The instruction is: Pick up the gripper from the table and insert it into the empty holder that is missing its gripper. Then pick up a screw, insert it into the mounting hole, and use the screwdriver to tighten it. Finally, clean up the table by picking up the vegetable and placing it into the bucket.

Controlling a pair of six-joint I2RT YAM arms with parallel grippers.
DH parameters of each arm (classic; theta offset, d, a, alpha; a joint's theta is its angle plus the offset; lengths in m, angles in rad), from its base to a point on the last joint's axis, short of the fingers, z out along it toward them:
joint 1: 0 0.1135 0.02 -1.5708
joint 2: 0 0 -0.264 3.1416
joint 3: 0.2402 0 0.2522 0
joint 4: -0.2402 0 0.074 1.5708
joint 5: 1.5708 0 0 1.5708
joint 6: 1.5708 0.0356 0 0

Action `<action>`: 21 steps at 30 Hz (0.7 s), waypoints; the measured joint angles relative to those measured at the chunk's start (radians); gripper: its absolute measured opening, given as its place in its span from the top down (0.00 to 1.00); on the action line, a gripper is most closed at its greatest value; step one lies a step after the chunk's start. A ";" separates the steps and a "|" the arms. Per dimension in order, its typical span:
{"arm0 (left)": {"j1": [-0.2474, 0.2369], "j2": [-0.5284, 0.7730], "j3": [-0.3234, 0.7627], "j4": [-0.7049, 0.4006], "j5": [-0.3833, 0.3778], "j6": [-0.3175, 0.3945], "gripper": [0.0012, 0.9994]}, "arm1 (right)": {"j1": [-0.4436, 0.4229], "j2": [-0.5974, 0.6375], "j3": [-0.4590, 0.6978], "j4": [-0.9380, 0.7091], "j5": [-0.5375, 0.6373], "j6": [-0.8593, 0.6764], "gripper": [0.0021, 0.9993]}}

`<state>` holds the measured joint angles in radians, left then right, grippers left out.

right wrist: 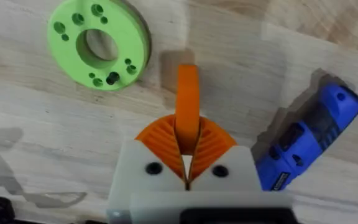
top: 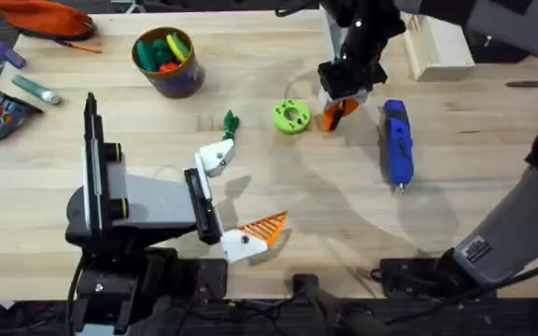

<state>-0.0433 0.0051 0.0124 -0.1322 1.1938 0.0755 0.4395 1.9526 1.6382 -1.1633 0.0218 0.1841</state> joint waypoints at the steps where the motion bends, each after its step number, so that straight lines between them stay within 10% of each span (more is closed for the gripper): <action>1: 0.000 0.000 0.000 0.000 0.000 0.000 0.01 | 0.001 0.000 0.000 0.000 0.000 0.000 0.98; 10: 0.000 0.000 0.000 0.000 0.000 0.000 0.01 | 0.001 -0.068 0.000 0.001 0.000 0.016 0.98; 21: 0.000 0.000 0.000 0.000 0.000 0.000 0.01 | 0.001 -0.536 -0.175 0.161 -0.094 0.056 0.99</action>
<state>-0.0433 0.0051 0.0124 -0.1322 1.1938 0.0756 0.4404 1.4161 1.4634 -1.0018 -0.0721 0.2401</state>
